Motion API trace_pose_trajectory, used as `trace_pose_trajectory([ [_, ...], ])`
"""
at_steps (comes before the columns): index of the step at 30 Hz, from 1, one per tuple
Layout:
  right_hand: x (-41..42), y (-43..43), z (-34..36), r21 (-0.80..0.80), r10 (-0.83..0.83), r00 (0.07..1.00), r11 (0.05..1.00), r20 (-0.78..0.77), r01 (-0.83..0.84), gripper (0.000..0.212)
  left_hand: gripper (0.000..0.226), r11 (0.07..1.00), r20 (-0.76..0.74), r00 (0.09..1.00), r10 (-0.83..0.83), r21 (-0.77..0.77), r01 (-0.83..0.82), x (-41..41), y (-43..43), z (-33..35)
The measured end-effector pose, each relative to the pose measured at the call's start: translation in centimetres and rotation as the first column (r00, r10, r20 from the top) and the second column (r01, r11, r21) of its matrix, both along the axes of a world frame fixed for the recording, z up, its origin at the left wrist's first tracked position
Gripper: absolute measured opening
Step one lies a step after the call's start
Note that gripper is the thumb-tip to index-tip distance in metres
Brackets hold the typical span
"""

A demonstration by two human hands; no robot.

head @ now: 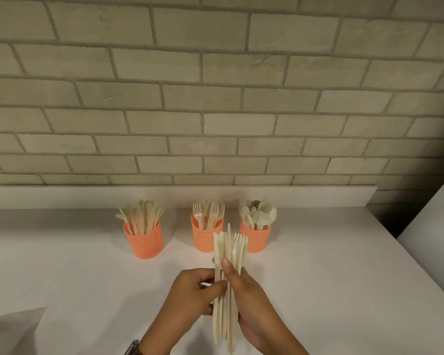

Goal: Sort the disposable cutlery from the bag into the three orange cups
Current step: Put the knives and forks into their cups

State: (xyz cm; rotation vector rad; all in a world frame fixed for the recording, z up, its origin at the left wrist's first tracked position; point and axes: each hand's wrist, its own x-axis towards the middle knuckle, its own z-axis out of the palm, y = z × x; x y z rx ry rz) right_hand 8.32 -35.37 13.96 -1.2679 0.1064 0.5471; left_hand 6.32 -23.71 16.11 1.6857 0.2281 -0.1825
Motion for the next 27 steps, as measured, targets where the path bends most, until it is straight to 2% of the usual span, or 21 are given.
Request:
trace_pose_trajectory([
  [6, -0.3, -0.1, 0.0, 0.02, -0.102, 0.994, 0.995, 0.035, 0.102, 0.029, 0.02, 0.992, -0.026, 0.999, 0.039, -0.118, -0.041, 0.1, -0.2, 0.3],
  [11, -0.2, -0.1, 0.0, 0.002, -0.188, 0.977, 0.982, 0.099, 0.189, 0.025, 0.026, 0.987, -0.024, 0.997, 0.071, -0.142, -0.074, 0.1, -0.8, 0.1],
  [17, 0.2, 0.1, -0.7, -0.072, -0.255, 0.956, 0.961, 0.148, 0.267, 0.019, 0.024, 0.992, -0.098, 0.995, -0.022, -0.128, 0.01, 0.0, -0.4, -0.5],
  [20, 0.4, 0.9, -1.4, -0.139, -0.303, 0.94, 0.936, 0.156, 0.324, 0.015, 0.025, 0.997, -0.094, 0.995, -0.018, -0.08, 0.011, 0.0, -0.3, -0.9],
  [25, 0.4, 2.4, -2.4, -0.222, -0.332, 0.925, 0.903, 0.188, 0.369, 0.013, 0.026, 0.984, 0.003, 1.0, -0.022, 0.179, 0.021, -0.4, -0.8, -2.1],
  [27, 0.4, 2.8, -2.5, -0.241, -0.328, 0.923, 0.897, 0.2, 0.371, 0.014, 0.028, 0.977, 0.017, 0.999, -0.034, 0.209, 0.03, -0.5, -0.8, -2.2],
])
